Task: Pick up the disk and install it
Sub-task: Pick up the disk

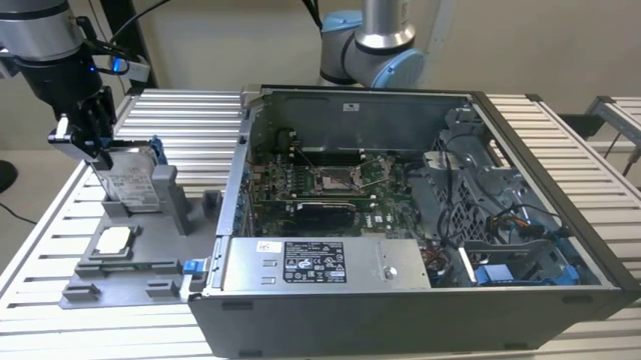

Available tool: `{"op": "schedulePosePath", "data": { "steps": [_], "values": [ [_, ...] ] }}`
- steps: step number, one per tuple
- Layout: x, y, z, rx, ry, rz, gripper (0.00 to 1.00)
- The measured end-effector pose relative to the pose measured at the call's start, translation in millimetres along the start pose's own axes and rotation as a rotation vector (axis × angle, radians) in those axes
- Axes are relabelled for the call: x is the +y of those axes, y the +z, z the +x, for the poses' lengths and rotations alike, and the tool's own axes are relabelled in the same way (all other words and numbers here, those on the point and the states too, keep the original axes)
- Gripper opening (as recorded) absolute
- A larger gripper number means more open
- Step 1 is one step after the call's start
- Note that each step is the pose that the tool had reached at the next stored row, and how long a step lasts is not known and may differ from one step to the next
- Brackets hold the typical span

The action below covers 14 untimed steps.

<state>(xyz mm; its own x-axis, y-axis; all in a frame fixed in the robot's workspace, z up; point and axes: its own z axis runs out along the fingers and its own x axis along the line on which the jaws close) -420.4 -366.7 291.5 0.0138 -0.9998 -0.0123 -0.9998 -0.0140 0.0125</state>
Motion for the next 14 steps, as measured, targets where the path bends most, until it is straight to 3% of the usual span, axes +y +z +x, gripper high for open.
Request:
{"op": "schedulePosePath", "data": {
  "steps": [14],
  "values": [
    [0.0,0.0,0.0,0.0001,0.000,0.0000,0.00]
  ]
}}
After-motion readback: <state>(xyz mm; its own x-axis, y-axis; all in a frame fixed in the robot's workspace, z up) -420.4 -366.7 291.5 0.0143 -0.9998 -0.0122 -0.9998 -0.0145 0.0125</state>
